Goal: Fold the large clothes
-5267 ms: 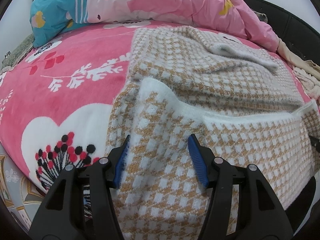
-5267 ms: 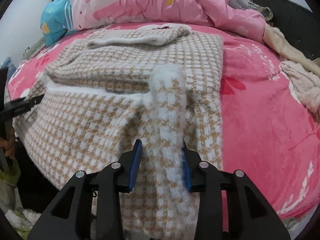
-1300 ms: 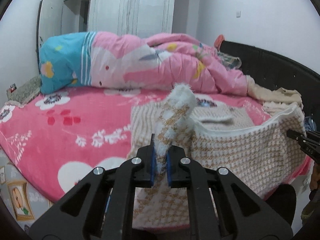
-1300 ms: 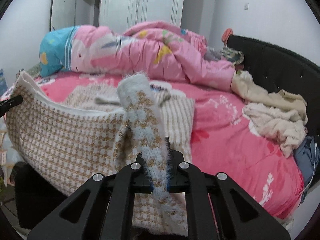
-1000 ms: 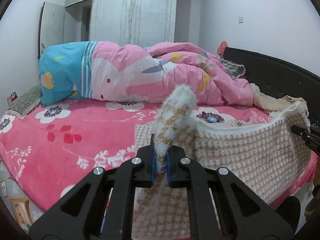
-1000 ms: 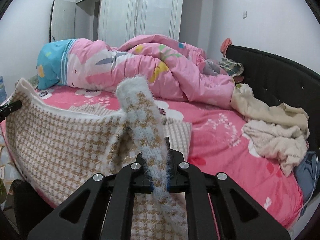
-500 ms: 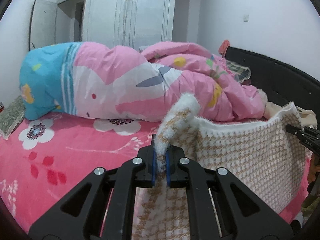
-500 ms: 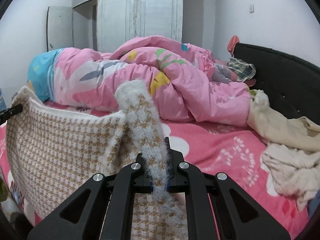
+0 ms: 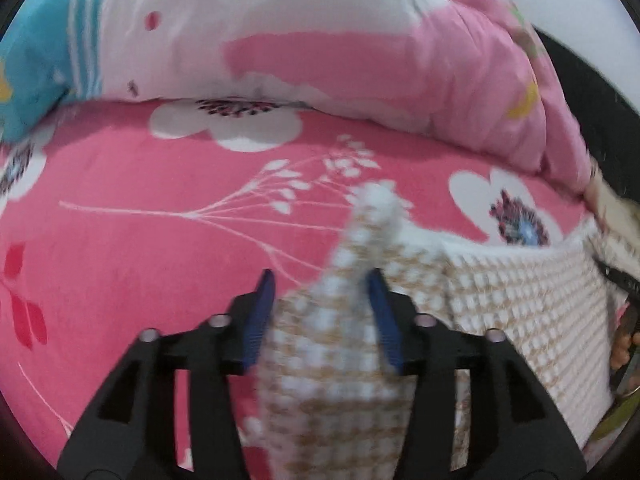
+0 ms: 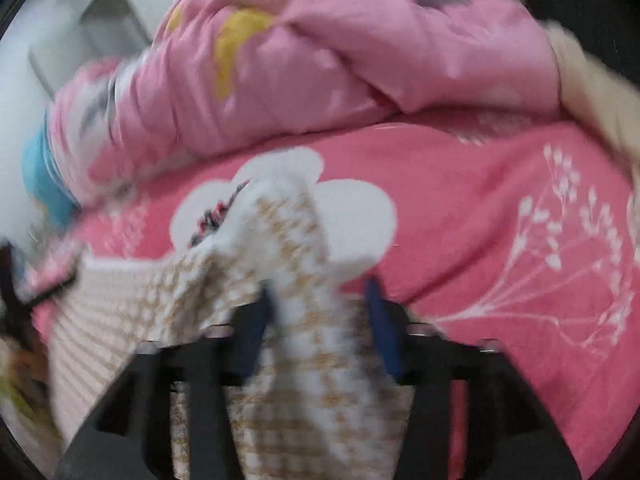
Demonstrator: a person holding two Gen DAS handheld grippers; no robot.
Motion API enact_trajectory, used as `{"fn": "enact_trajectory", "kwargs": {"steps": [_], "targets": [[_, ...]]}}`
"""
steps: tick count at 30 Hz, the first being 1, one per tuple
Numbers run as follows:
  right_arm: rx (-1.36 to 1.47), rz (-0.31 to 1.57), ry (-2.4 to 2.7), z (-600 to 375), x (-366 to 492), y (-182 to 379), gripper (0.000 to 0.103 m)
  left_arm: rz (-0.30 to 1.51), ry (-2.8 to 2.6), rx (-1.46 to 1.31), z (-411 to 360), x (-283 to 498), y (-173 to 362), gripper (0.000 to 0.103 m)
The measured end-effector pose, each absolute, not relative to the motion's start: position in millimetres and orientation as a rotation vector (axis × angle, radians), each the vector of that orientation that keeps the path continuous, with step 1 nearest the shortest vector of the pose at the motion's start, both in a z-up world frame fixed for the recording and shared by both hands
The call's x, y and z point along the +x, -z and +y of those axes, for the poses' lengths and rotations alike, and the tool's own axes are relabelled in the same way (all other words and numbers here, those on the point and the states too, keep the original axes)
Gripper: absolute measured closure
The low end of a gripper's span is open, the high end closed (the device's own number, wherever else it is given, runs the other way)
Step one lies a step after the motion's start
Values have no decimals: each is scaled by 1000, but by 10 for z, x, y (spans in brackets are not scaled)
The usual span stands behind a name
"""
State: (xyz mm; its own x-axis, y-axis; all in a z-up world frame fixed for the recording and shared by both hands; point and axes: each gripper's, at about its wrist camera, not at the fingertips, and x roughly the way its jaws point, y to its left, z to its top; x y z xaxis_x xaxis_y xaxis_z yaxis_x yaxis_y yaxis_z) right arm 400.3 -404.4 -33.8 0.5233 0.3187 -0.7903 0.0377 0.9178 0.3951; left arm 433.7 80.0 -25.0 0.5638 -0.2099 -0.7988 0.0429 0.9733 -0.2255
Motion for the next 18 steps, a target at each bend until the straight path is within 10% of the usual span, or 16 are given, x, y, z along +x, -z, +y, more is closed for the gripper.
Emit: {"fn": "enact_trajectory", "kwargs": {"steps": [18], "targets": [[258,963,-311,-3457,4250,-67,41,956,294,-149,298,4405,-102,52]]}}
